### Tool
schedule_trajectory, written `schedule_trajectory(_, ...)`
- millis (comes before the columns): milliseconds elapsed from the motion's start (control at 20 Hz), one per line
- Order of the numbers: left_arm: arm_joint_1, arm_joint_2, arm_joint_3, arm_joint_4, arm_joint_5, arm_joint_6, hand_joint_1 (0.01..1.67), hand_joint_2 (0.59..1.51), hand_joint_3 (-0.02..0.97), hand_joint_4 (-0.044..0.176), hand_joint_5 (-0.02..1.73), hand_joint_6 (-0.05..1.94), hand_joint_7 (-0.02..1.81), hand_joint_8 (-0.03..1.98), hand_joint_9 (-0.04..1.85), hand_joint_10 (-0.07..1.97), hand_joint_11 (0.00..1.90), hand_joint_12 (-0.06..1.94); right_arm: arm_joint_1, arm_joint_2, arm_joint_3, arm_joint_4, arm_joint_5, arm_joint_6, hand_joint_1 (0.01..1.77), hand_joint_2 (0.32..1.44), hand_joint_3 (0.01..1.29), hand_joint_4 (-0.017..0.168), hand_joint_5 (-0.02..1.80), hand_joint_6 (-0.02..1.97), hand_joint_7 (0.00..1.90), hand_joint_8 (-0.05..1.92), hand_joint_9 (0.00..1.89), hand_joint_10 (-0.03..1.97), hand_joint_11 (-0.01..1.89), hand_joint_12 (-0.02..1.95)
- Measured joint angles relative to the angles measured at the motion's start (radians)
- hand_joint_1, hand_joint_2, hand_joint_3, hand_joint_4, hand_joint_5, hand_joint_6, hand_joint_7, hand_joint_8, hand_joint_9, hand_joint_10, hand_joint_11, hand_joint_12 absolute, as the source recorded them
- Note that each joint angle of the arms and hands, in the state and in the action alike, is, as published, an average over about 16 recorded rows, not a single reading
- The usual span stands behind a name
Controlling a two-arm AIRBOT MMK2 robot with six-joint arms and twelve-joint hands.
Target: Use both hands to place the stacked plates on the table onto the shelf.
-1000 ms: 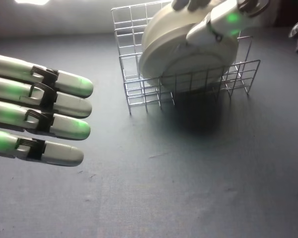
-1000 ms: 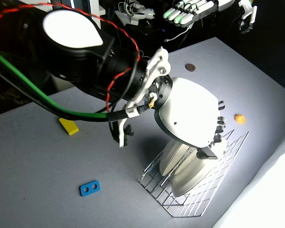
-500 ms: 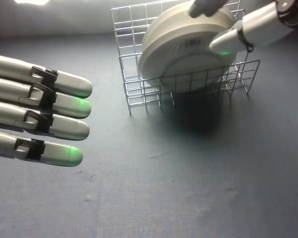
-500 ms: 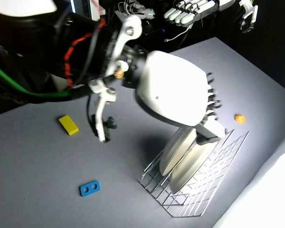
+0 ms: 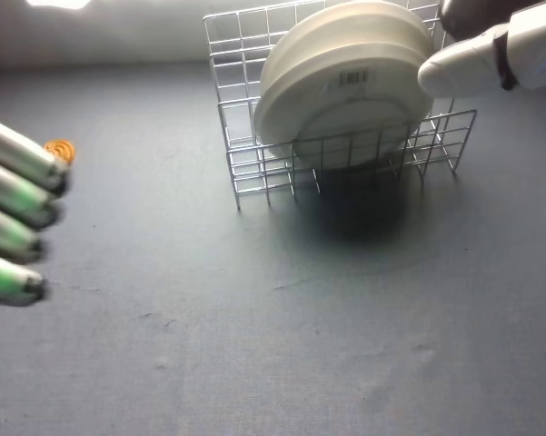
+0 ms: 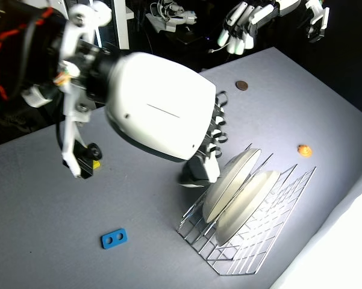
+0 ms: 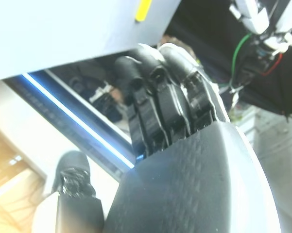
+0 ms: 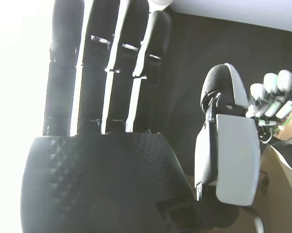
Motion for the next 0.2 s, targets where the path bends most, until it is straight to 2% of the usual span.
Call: schedule_trajectory(200,0.0,0.0,0.007,0.008,-0.003,0.002,0.18,1.204,0.011,0.002,0.86,1.13,1.0,1.21,0.94,1.36,0.8,1.61,-0.006,0.035,-0.021,0.025,0.023,-0.007,0.43,1.08,0.01,0.0,1.08,0.96,1.19,1.0,1.19,1.16,1.1,1.57)
